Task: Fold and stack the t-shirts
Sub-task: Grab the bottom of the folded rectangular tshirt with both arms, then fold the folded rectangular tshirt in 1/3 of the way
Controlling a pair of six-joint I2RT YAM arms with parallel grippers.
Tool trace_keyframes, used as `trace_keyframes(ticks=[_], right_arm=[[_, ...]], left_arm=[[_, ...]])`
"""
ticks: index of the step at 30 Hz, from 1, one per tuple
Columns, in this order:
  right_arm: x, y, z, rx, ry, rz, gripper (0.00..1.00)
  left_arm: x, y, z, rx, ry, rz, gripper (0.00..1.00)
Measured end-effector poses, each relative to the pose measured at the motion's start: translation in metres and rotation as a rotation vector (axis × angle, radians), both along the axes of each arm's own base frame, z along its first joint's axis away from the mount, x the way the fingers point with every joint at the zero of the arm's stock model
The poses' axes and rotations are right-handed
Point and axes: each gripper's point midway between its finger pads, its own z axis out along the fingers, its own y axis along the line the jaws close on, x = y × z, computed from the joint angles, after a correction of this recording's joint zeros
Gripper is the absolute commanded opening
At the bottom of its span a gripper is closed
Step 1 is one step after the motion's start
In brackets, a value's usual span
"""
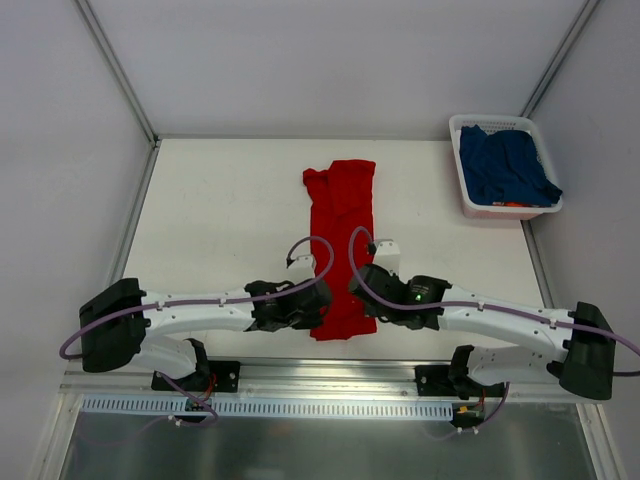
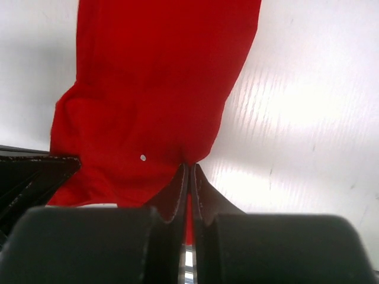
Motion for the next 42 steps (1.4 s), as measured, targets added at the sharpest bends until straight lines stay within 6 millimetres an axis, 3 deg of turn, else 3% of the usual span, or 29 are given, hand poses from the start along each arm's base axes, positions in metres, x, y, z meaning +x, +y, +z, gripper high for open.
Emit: trace_keyframes(ticks=[4,10,19,29,35,42], right_arm=[[0.009,-0.005,0.019,-0.011,-0.05,-0.005,0.0],[0.013,-0.013,0.032,-0.046,-0.076,-0.006,0.0],[0.015,-0.024,0.056,-0.025,-0.125,-0.015,0.0],[0.024,-0.02,0.108,0.017,-0.221,-0.005,0.0],[0.022,-0.019,0.118,0.012,-0.252,0.017,0.0],[0.022,-0.016,0.138,0.022,-0.297,0.035,0.0]], left_arm=[[0.02,-0.009,0.028,-0.018,-0.062,-0.01,0.0],[0.031,-0.022,0.057,-0.04,-0.116,-0.05,0.0],[0.034,-0.025,0.096,-0.068,-0.186,-0.079,0.0],[0.039,-0.035,0.147,-0.096,-0.278,-0.096,0.0],[0.033,-0.043,0.177,-0.124,-0.34,-0.133,0.0],[0.037,-0.041,0.192,-0.131,-0.379,-0.124,0.0]])
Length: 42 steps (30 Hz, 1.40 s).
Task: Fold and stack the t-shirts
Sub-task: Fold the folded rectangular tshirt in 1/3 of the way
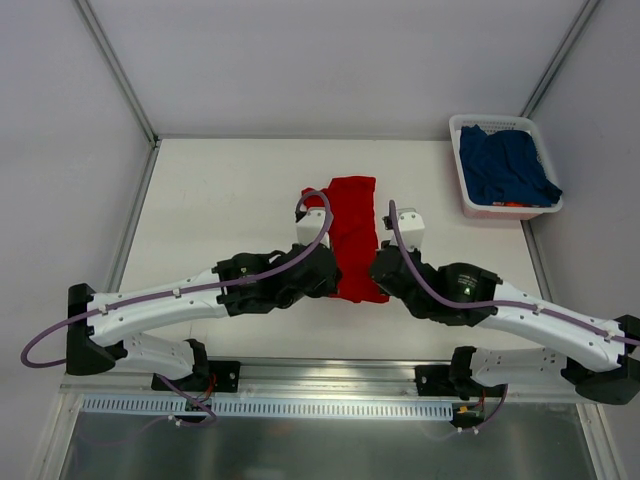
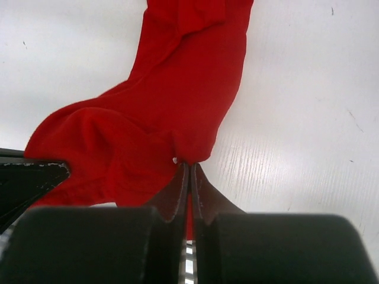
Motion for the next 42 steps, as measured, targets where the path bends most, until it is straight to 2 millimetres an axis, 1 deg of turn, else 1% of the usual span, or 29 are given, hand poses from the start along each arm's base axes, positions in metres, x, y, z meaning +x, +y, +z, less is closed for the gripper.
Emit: trace_keyframes(ticks=[7,10,13,17,22,24,25,29,36,42], right_arm=[[0.004,-0.002,-0.003,-0.033,-0.009,-0.017,0.0],[0.01,-0.004,-0.009,-0.063,-0.003,-0.036,0.0],[0.019,-0.008,-0.016,-0.092,0.013,-0.064,0.0],[0.027,-0.012,-0.034,-0.122,0.045,-0.082,0.0],[0.038,-0.012,-0.051,-0.147,0.086,-0.094,0.0],[0.043,-0.011,-0.057,-0.157,0.099,-0.095,0.0],[0.045,-0.008,-0.061,-0.157,0.108,-0.09,0.0],[0.052,-0.006,-0.077,-0.169,0.139,-0.091,0.0],[0.066,-0.003,-0.107,-0.179,0.207,-0.097,0.0],[0.077,-0.005,-0.128,-0.187,0.257,-0.109,0.0]], left_arm=[[0.004,0.004,-0.007,0.028,0.005,0.017,0.0],[0.014,0.008,-0.019,0.056,0.019,0.046,0.0],[0.028,0.015,-0.035,0.097,0.038,0.087,0.0],[0.039,0.021,-0.051,0.134,0.068,0.117,0.0],[0.05,0.023,-0.06,0.143,0.093,0.13,0.0],[0.056,0.022,-0.064,0.141,0.104,0.134,0.0],[0.059,0.021,-0.068,0.148,0.109,0.134,0.0],[0.069,0.02,-0.081,0.165,0.133,0.137,0.0],[0.076,0.011,-0.109,0.187,0.188,0.128,0.0],[0.089,0.013,-0.13,0.194,0.225,0.151,0.0]])
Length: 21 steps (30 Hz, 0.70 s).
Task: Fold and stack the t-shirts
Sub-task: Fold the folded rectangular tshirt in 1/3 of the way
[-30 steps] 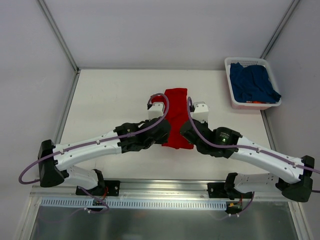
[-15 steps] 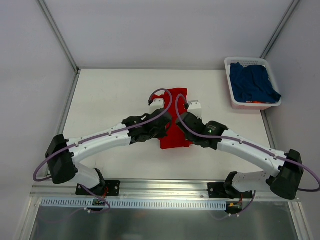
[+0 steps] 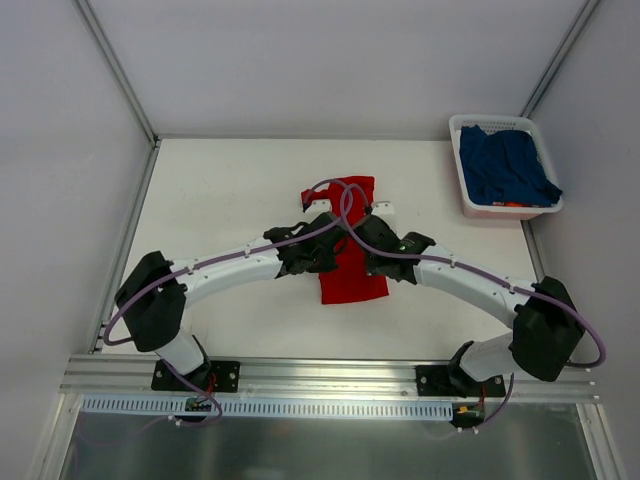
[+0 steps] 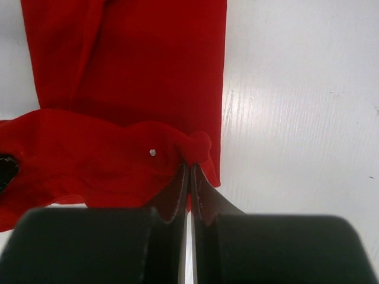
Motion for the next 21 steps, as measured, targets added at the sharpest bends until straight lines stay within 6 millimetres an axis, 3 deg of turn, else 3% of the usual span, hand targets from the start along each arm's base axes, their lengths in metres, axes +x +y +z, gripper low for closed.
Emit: trace_keyframes(ticks=[12,21], right_arm=[[0.034,-0.011,-0.03,-0.001,0.07,-0.033,0.0],[0.063,-0.005,-0.037,0.015,0.089,-0.029,0.0]], left_arm=[[0.029,0.008,-0.033,0.011,0.044,0.028,0.0],[0.053,0.012,-0.052,0.021,0.071,0.039,0.0]])
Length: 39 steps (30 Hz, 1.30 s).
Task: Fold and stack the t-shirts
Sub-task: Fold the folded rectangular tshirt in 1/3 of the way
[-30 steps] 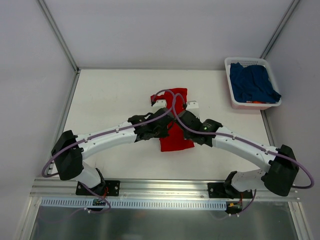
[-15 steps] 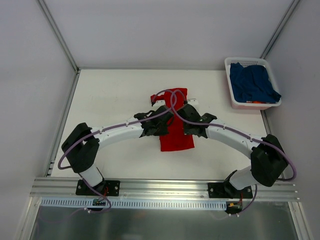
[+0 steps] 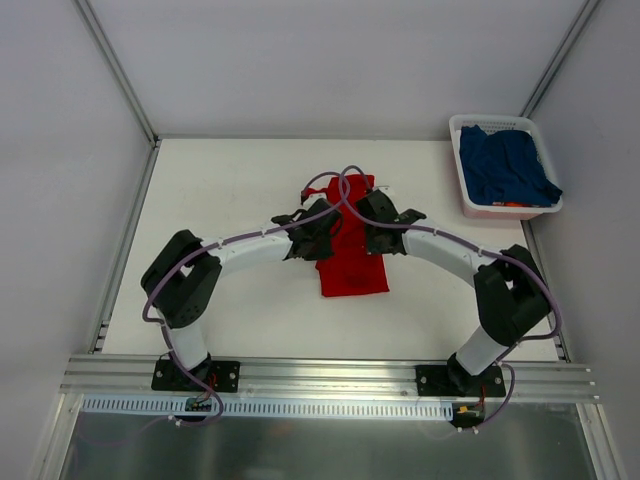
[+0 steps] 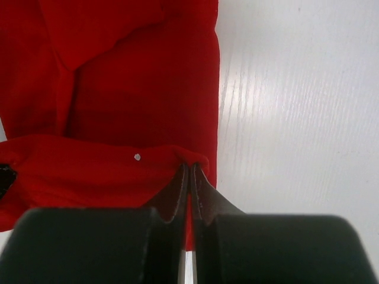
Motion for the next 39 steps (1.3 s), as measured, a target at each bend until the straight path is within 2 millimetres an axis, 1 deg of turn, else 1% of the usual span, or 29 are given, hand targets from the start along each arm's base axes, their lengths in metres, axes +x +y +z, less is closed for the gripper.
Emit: trace_keyframes(ticks=[5,6,7,8,9,10,11,12,16,21,23,26,28,30,32,35,39], right_arm=[[0.016,0.001,-0.004,-0.001,0.009,-0.004,0.0],[0.018,0.0,-0.005,-0.002,0.01,-0.005,0.03],[0.02,0.0,-0.007,-0.004,0.013,-0.006,0.16],[0.022,0.0,-0.008,-0.003,0.015,-0.009,0.21],[0.024,-0.001,-0.009,-0.005,0.019,-0.008,0.29],[0.025,-0.001,-0.011,-0.008,0.021,-0.009,0.44],[0.025,-0.001,-0.012,-0.008,0.024,-0.01,0.49],[0.026,-0.002,-0.013,-0.012,0.027,-0.008,0.5],[0.026,-0.004,-0.015,-0.019,0.031,-0.001,0.55],[0.023,-0.005,-0.011,-0.021,0.033,0.0,0.55],[0.021,-0.006,-0.001,-0.012,0.019,0.001,0.55],[0.017,-0.003,0.021,0.014,-0.027,0.011,0.55],[0.011,0.004,0.036,0.036,-0.06,0.027,0.54],[0.002,0.015,0.045,0.055,-0.079,0.055,0.53],[-0.008,0.026,0.044,0.064,-0.077,0.084,0.53],[-0.024,0.04,0.034,0.054,-0.047,0.126,0.51],[-0.037,0.051,0.018,0.036,-0.009,0.156,0.49]], left_arm=[[0.013,-0.002,-0.002,-0.006,-0.002,-0.005,0.01],[0.015,-0.004,-0.002,-0.007,-0.003,-0.006,0.09],[0.019,-0.004,-0.002,-0.005,-0.004,-0.007,0.2],[0.021,-0.005,-0.003,-0.003,-0.006,-0.012,0.45],[0.024,-0.005,-0.005,0.003,-0.008,-0.018,0.64],[0.026,-0.005,-0.006,0.004,-0.007,-0.017,0.78],[0.028,-0.004,-0.008,0.008,-0.006,-0.015,0.96],[0.028,-0.003,-0.01,0.013,-0.004,-0.018,0.99],[0.029,-0.001,-0.013,0.017,0.002,-0.011,0.99],[0.028,0.0,-0.012,0.017,0.002,-0.01,0.99],[0.023,0.005,-0.012,0.017,0.002,-0.009,0.99],[0.011,0.015,-0.005,0.01,-0.001,-0.003,0.99],[0.003,0.023,0.001,0.0,-0.008,0.003,0.99],[-0.004,0.03,0.008,-0.011,-0.019,0.011,0.99],[-0.011,0.038,0.014,-0.025,-0.029,0.024,0.99],[-0.022,0.049,0.019,-0.04,-0.04,0.04,0.99],[-0.032,0.06,0.021,-0.047,-0.047,0.063,0.99]])
